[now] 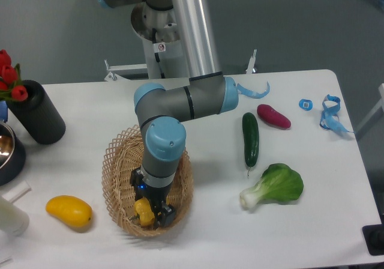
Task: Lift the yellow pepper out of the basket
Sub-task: 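Close the gripper around the yellow bell pepper, then lift the yellow pepper out of the basket toward the bok choy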
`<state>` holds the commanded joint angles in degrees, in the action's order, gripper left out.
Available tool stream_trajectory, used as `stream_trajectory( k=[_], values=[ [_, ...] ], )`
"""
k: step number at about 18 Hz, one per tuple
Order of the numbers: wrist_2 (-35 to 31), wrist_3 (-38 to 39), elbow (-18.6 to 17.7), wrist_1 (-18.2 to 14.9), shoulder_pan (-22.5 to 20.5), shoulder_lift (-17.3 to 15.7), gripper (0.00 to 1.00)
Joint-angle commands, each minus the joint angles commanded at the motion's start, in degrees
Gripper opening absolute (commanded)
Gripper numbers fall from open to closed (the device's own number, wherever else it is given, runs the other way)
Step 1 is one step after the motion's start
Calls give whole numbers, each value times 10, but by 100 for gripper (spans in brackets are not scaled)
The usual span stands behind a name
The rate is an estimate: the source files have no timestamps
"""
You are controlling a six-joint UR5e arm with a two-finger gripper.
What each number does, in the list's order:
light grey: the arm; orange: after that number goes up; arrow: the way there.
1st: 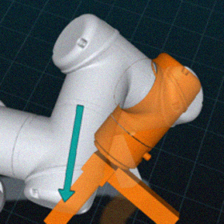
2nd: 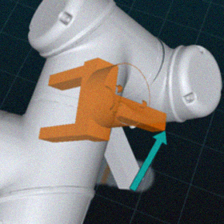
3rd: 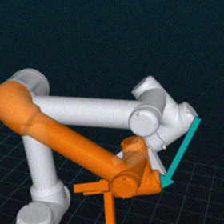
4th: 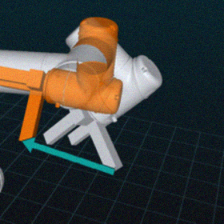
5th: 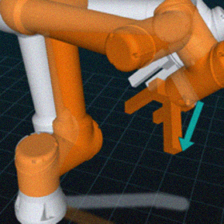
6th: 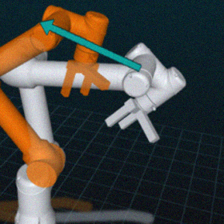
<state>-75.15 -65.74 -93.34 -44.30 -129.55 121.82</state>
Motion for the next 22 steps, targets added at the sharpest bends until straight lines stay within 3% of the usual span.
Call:
stream_trajectory(
  k=[1,6,9,12,17,22],
  values=[
    [0,0,-1,-1,0,-1,58],
    [0,0,-4,-4,0,-18,48],
    [1,1,-7,-4,-4,-39,48],
    [-1,5,-19,-3,-10,-81,48],
    [2,55,-2,0,-89,-128,48],
    [4,56,27,1,-153,-134,48]
  ],
)
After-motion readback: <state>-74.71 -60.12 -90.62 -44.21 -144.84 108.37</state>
